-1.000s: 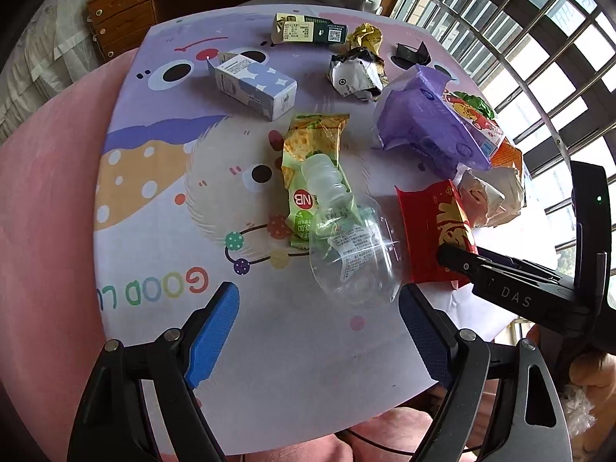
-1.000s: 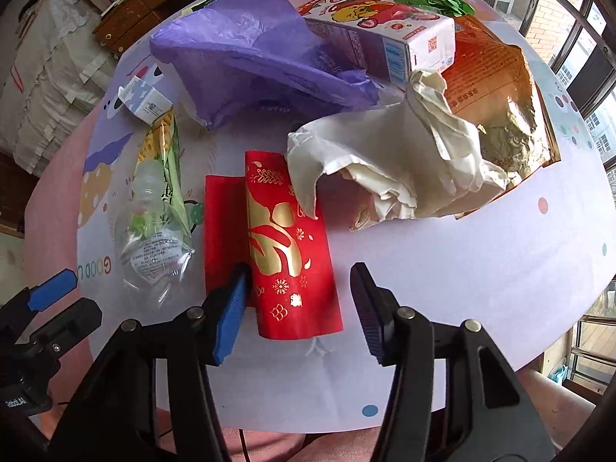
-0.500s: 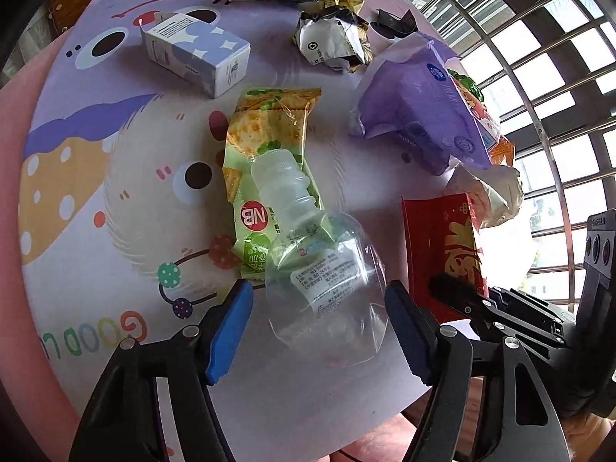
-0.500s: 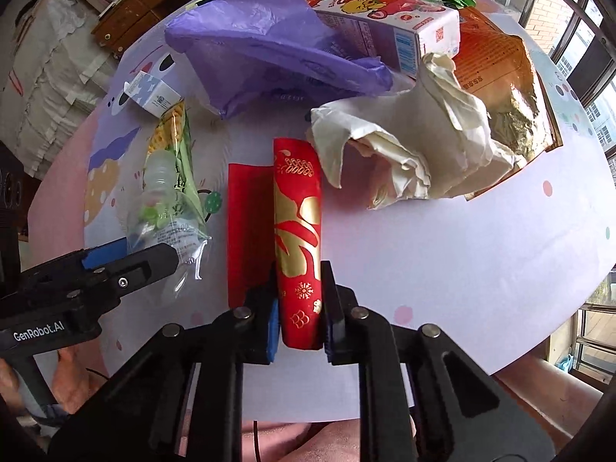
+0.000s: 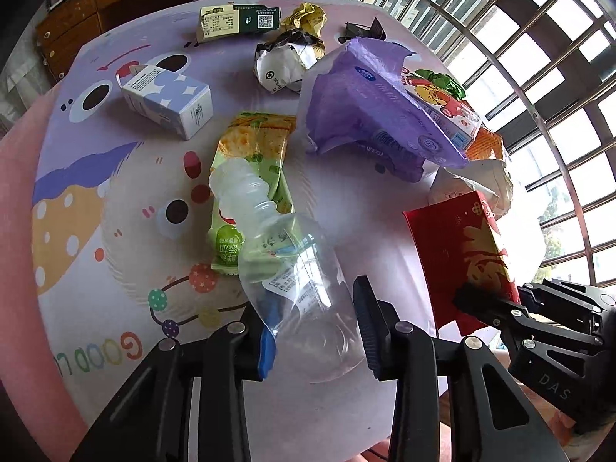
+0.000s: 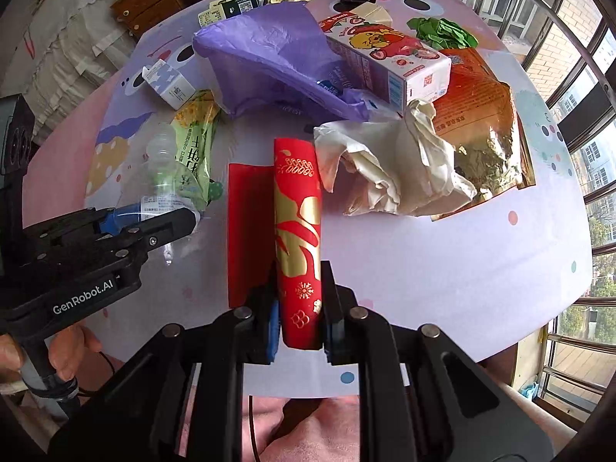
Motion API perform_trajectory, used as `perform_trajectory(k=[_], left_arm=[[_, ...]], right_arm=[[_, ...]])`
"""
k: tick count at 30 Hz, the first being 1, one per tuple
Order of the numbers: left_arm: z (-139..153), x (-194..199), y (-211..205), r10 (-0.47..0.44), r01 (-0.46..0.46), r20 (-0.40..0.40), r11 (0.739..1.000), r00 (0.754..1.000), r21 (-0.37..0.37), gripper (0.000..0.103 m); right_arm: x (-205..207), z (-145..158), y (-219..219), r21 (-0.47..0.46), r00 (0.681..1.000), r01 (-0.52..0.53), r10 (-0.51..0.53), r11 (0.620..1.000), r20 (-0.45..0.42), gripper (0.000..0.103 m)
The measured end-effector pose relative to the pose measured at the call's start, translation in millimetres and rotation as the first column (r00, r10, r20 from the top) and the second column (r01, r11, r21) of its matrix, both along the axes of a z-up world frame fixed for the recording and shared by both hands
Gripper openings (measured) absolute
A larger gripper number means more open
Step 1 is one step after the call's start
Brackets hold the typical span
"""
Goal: Collect trash
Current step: 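Carry the red envelope and plastic bottle down over the trash bin with both grippers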
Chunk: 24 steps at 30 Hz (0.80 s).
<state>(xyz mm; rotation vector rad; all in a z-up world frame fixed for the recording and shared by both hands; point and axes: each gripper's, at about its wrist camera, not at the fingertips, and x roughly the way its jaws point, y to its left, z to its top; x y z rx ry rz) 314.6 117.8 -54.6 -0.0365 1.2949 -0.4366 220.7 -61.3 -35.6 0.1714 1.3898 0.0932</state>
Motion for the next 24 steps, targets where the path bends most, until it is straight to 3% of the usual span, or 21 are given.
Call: perform_trajectory(k=[4,9,16,21,24], left_arm=[[17.9,-24.5,-7.6,0.024,-0.025,0.058,1.000,0.998,0.011,0.026],[47.9,-64.0,-13.9,0.070,-0.075,0.161,0.997,0.984,0.024,0.026],[80.4,-151.1,-44.9,0.167,-0.197,0.314,0.978,0.935,0.067,0.026],[87.5,-224.4,-86.8,0.234,-0.277,0.350,0.958,0.907,0.076,0.026],[82.3,-270.2,-111.3,0.244,-0.291,0.343,0.952,0.907,0.093,0.026]], right_arm=[[-3.5,10.9,-10.8,0.029,0.999,-0.037,0.037,0.999,0.025,0.014],[-11.1,19.9,-16.3,0.074,0.991,-0.118,0.112,0.990,0.072,0.013],[-50.4,32.8,-35.6,0.097,0.952,-0.283,0.267,0.954,0.152,0.012],[-95.6,35.4,-64.8,0.147,0.925,-0.362,0.335,0.920,0.182,0.012],[-125.0,28.9,-84.2,0.166,0.916,-0.392,0.366,0.905,0.163,0.012]])
